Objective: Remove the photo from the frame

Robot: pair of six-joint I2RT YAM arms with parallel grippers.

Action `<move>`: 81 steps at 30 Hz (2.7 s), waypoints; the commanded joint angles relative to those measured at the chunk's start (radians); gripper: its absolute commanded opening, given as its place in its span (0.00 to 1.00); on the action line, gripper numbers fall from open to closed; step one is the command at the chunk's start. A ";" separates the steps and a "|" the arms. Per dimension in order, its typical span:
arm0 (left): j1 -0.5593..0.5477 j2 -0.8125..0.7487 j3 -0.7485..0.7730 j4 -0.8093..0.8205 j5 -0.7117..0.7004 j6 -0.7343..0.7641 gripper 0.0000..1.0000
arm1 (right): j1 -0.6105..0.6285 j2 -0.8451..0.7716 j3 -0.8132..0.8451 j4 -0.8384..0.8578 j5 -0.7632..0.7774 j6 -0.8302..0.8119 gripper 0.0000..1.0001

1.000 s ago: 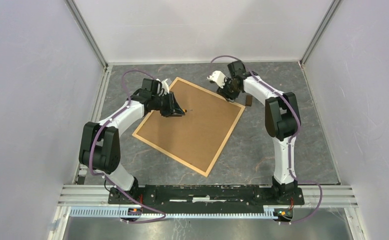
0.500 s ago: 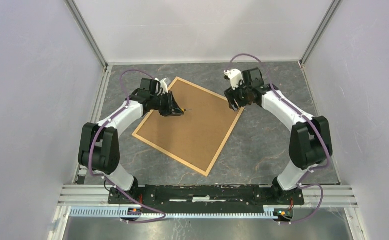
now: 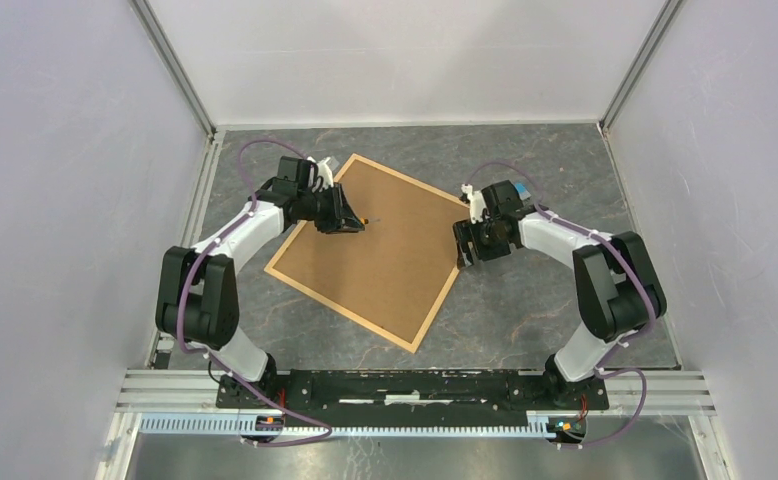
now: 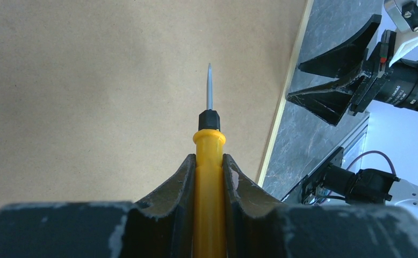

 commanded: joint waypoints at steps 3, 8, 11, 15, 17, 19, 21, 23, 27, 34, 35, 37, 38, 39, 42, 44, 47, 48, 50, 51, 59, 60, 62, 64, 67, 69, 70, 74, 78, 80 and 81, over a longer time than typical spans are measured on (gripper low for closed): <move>0.006 -0.053 -0.003 0.016 0.024 0.051 0.02 | 0.033 0.077 0.049 0.054 -0.047 0.058 0.71; 0.008 -0.068 -0.008 0.008 0.022 0.070 0.02 | 0.042 0.178 0.161 -0.016 0.054 -0.020 0.58; 0.009 -0.079 -0.015 0.004 0.020 0.082 0.02 | 0.040 0.232 0.230 -0.040 0.100 -0.082 0.53; 0.011 -0.085 -0.023 0.001 0.018 0.093 0.02 | 0.041 0.272 0.299 -0.016 0.136 -0.195 0.41; 0.012 -0.088 -0.024 -0.001 0.017 0.099 0.02 | 0.042 0.314 0.360 -0.034 0.153 -0.255 0.37; 0.013 -0.089 -0.023 -0.006 0.018 0.108 0.02 | 0.041 0.365 0.424 -0.058 0.155 -0.340 0.34; 0.013 -0.089 -0.021 -0.013 0.019 0.120 0.02 | 0.033 0.393 0.460 -0.062 0.133 -0.406 0.33; 0.013 -0.089 -0.020 -0.019 0.022 0.130 0.02 | 0.026 0.403 0.472 -0.046 0.112 -0.467 0.32; 0.012 -0.088 -0.029 -0.021 0.052 0.144 0.02 | 0.024 0.419 0.520 -0.033 0.003 -0.586 0.31; 0.011 -0.066 -0.045 -0.018 0.098 0.159 0.02 | 0.049 0.546 0.782 -0.093 -0.137 -0.707 0.30; 0.011 -0.065 -0.045 -0.020 0.098 0.161 0.02 | 0.052 0.556 0.809 -0.099 -0.144 -0.711 0.31; 0.011 -0.068 -0.043 -0.025 0.097 0.171 0.02 | 0.054 0.559 0.842 -0.108 -0.153 -0.714 0.36; 0.011 -0.070 -0.042 -0.026 0.097 0.175 0.02 | 0.053 0.549 0.845 -0.107 -0.142 -0.704 0.40; 0.012 -0.075 -0.043 -0.029 0.096 0.177 0.02 | 0.053 0.534 0.845 -0.109 -0.122 -0.688 0.43; 0.011 -0.088 -0.054 -0.025 0.092 0.179 0.02 | 0.044 0.474 0.821 -0.143 -0.084 -0.626 0.56; 0.011 -0.091 -0.061 -0.024 0.092 0.178 0.02 | 0.038 0.420 0.756 -0.157 -0.079 -0.561 0.62; 0.011 -0.092 -0.078 -0.021 0.097 0.183 0.02 | 0.030 0.332 0.622 -0.148 -0.073 -0.465 0.67; 0.011 -0.092 -0.080 -0.019 0.098 0.183 0.02 | 0.031 0.310 0.571 -0.145 -0.070 -0.437 0.68; 0.011 -0.089 -0.079 -0.019 0.099 0.186 0.02 | 0.030 0.269 0.494 -0.138 -0.057 -0.381 0.68; 0.009 -0.086 -0.076 -0.019 0.100 0.187 0.02 | 0.028 0.259 0.462 -0.132 -0.056 -0.353 0.68; 0.010 -0.063 -0.034 -0.022 0.100 0.186 0.02 | 0.036 0.238 0.320 -0.063 -0.070 -0.199 0.61; 0.009 -0.062 -0.033 -0.023 0.100 0.186 0.02 | 0.042 0.235 0.303 -0.060 -0.056 -0.197 0.59; 0.010 -0.063 -0.031 -0.026 0.096 0.187 0.02 | 0.054 0.231 0.262 -0.056 -0.003 -0.192 0.55; 0.009 -0.068 -0.035 -0.027 0.091 0.189 0.02 | 0.059 0.232 0.231 -0.052 0.050 -0.195 0.50; 0.010 -0.072 -0.041 -0.030 0.086 0.189 0.02 | 0.061 0.245 0.207 -0.056 0.096 -0.226 0.38; 0.012 -0.074 -0.043 -0.030 0.080 0.189 0.02 | 0.061 0.257 0.208 -0.068 0.111 -0.286 0.24; 0.011 -0.074 -0.042 -0.032 0.080 0.189 0.02 | 0.059 0.264 0.214 -0.073 0.123 -0.318 0.17; 0.011 -0.079 -0.040 -0.036 0.083 0.195 0.02 | 0.030 0.300 0.277 -0.095 0.079 -0.574 0.03; 0.011 -0.076 -0.034 -0.048 0.089 0.202 0.02 | 0.017 0.379 0.417 -0.131 0.069 -0.799 0.00; 0.011 -0.077 -0.029 -0.053 0.091 0.207 0.02 | 0.016 0.425 0.514 -0.158 0.048 -0.871 0.00; 0.011 -0.078 -0.027 -0.055 0.093 0.209 0.02 | 0.018 0.448 0.571 -0.176 0.016 -0.906 0.00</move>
